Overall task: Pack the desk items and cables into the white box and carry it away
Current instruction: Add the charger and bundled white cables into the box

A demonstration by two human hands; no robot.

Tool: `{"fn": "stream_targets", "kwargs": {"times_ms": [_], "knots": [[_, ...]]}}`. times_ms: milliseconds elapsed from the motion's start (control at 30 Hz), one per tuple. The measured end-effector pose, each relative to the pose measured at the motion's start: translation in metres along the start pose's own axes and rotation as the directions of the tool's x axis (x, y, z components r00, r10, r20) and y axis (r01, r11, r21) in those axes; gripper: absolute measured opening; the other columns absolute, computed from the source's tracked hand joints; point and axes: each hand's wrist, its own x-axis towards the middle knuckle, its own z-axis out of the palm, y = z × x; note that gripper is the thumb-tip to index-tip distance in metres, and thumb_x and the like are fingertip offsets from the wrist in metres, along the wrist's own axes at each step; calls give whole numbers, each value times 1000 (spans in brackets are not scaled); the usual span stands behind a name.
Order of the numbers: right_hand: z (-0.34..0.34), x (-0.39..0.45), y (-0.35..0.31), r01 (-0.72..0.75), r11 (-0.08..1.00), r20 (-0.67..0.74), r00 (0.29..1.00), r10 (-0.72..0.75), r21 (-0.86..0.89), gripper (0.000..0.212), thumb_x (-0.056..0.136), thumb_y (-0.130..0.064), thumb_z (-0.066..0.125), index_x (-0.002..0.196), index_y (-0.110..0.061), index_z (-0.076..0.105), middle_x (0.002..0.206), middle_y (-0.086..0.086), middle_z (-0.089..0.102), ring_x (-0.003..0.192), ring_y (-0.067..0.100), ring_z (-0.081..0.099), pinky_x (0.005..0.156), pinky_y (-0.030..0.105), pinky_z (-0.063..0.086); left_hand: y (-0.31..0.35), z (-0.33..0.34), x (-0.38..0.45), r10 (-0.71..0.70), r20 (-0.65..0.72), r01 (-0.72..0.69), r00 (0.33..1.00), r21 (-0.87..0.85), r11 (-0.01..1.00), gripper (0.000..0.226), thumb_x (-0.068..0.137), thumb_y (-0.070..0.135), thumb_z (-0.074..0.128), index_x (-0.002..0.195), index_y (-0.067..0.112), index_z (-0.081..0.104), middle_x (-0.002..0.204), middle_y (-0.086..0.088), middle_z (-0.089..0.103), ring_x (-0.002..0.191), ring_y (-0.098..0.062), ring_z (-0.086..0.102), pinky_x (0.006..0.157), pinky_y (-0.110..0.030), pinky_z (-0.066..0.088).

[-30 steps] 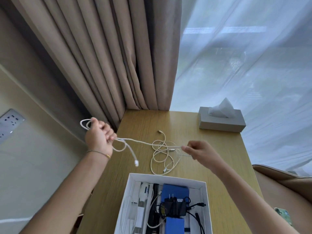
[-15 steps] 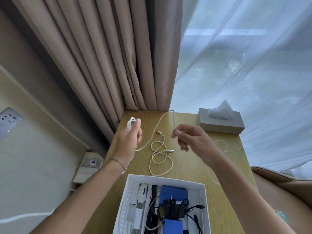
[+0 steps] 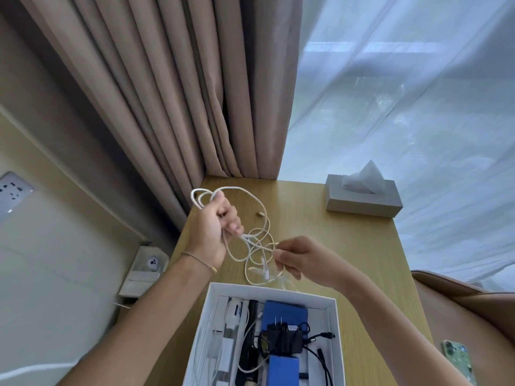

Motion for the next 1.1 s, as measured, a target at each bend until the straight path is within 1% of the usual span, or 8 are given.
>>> {"fn": "stream_targets", "kwargs": {"times_ms": [200, 333, 533, 667, 800, 900, 1000, 1100], "knots": [[-39, -14, 55, -114, 975, -155, 977, 144, 188, 27, 100, -24, 58, 77, -11, 66, 65, 0, 56, 65, 19, 52, 68, 30, 47, 35, -39, 7, -3, -36, 2, 999, -37, 999, 45, 106, 33, 32, 62, 22, 31, 42, 8, 22, 35, -6, 13, 36, -22, 11], [-54, -17, 70, -108, 938, -359, 905, 230, 329, 25, 98, -21, 62, 82, -4, 71, 68, 11, 54, 68, 26, 51, 65, 32, 49, 36, -58, 12, 30, -91, -12, 995, 195, 981, 45, 106, 32, 35, 63, 21, 35, 42, 8, 24, 33, -6, 19, 35, -21, 15], [-33, -3, 31, 80, 927, -482, 868, 116, 367, 24, 100, -15, 59, 84, 0, 69, 56, 5, 60, 52, 19, 56, 61, 34, 53, -10, -38, -3, -44, 32, 20, 999, 532, 847, 36, 97, 45, 55, 74, 18, 50, 52, 7, 33, 44, -12, 29, 47, -22, 32], [-10, 1, -4, 148, 890, -396, 917, 39, 431, 24, 102, -15, 55, 86, -1, 67, 64, 14, 67, 58, 23, 64, 64, 31, 55, -37, -10, -19, -20, 101, -54, 995, 675, 736, 72, 68, 84, 60, 103, 21, 59, 53, 15, 47, 45, -1, 40, 52, -15, 36], [5, 3, -22, 196, 791, -373, 927, 44, 580, 25, 103, -14, 52, 85, -5, 66, 70, 12, 67, 80, 35, 63, 82, 51, 52, -57, 6, -28, -68, 218, -100, 974, 677, 729, 98, 51, 92, 59, 116, 19, 58, 83, 14, 72, 72, 3, 63, 71, -15, 48], [8, 6, -27, 189, 588, -321, 939, 127, 786, 24, 104, -13, 49, 86, -7, 64, 65, 10, 60, 76, 32, 64, 79, 42, 56, -71, 10, -35, -106, 322, -112, 941, 590, 800, 87, 64, 76, 70, 124, 14, 55, 80, 22, 67, 72, 7, 61, 70, -8, 46], [10, 7, -24, 195, 416, -290, 940, 179, 888, 21, 104, -11, 48, 90, -4, 62, 69, 11, 58, 70, 26, 67, 72, 34, 60, -82, 11, -39, -101, 343, -141, 934, 611, 779, 53, 84, 23, 79, 127, 8, 52, 104, 10, 69, 101, -10, 66, 91, -22, 51], [8, 6, -18, 195, 363, -266, 952, 155, 911, 17, 101, -9, 51, 89, -4, 63, 74, 12, 61, 75, 26, 69, 83, 38, 60, -83, 12, -42, -85, 354, -165, 931, 619, 768, 50, 84, 3, 76, 127, 11, 51, 89, 15, 67, 86, -1, 65, 82, -20, 50]]}}
